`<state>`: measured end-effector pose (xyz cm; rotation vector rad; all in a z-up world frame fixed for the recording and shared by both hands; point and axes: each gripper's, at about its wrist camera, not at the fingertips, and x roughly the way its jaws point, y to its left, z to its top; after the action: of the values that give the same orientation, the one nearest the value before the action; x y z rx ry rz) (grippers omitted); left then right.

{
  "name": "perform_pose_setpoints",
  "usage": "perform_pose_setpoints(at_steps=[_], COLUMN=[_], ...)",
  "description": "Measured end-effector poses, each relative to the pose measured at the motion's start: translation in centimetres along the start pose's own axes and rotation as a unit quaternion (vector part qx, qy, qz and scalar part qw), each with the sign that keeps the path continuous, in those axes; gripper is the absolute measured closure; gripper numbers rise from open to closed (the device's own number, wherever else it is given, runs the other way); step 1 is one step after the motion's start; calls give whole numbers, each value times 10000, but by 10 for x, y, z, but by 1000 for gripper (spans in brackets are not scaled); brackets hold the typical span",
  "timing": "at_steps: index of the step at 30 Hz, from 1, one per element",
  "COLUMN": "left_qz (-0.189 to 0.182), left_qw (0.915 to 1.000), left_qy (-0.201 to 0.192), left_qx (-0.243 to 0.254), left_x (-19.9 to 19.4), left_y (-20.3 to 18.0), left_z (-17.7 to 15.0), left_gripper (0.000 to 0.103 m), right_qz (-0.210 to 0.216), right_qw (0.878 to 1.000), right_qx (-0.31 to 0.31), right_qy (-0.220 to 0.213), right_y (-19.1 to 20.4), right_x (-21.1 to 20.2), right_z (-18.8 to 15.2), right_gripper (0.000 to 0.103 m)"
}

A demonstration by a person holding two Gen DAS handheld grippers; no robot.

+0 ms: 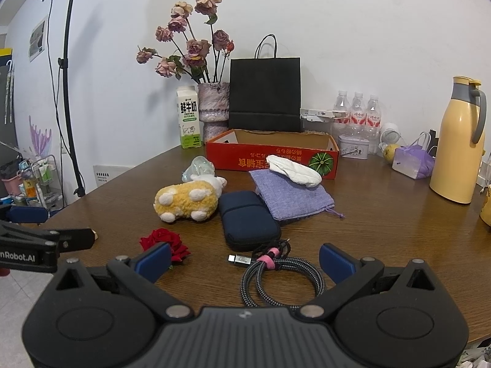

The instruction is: Organize objects

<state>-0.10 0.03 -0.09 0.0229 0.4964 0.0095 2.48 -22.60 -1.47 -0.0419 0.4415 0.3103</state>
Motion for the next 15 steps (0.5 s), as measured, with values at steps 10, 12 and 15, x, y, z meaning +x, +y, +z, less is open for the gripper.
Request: perform_pose_setpoints(at_steps=[10,12,15], left_qz=[7,4,-3], left_qw=[10000,10000,10000], left_qy=[-2,-17,-24], left_qx=[-16,-6,5], left_x=[1,0,0], left_y=[0,0,0], left_z=[-1,-2,-2], left_gripper=[0,0,0], right_qz=[-1,1,-5], right_qw=[10000,10000,10000], right_qx=[-17,-12,-11], right_qy=[5,-10,-9], right_y=[0,0,0], right_x=[-1,-1,-1], right_z=[-1,-1,-1], right_gripper=[0,0,0])
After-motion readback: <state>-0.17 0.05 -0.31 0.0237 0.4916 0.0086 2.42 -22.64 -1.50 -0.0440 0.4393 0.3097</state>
